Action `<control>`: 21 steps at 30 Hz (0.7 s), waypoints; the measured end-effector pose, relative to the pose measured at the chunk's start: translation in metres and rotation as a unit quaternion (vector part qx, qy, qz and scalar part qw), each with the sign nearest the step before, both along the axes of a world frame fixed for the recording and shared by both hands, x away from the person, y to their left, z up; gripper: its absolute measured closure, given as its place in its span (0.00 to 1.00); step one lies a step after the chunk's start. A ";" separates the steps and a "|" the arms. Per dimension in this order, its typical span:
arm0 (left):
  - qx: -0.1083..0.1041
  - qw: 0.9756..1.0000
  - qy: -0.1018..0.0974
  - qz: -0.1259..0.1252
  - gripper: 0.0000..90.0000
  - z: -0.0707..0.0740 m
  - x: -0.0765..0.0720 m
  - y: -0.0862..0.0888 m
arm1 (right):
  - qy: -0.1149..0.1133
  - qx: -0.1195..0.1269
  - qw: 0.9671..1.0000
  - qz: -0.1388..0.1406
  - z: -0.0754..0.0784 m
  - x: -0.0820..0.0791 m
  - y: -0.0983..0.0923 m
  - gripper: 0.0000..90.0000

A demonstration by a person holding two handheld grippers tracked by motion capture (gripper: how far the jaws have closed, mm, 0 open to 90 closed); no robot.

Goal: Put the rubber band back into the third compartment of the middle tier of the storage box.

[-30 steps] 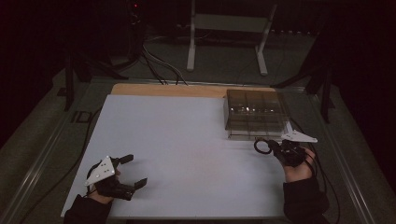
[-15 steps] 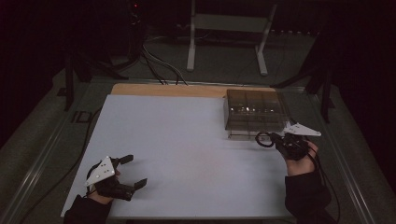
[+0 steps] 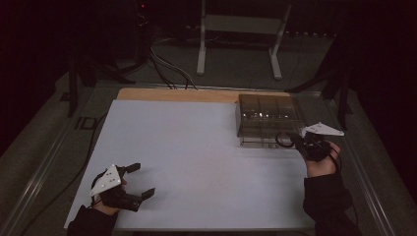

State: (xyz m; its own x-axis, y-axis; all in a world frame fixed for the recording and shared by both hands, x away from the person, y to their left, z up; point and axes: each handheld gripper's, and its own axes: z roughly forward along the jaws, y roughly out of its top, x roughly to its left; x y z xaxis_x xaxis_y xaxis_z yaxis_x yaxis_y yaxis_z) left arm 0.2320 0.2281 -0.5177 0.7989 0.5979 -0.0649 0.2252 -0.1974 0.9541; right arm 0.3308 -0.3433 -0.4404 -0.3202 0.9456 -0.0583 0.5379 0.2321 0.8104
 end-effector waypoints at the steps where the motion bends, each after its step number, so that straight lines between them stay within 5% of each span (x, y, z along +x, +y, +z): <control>1: 0.001 1.000 0.000 0.000 0.00 0.000 0.000 0.000 | -0.001 -0.002 1.000 0.000 0.001 0.001 -0.001 0.96; 21: -0.003 1.000 0.001 -0.001 0.00 0.001 0.000 0.000 | 0.001 0.001 1.000 -0.025 0.008 0.020 -0.016 0.96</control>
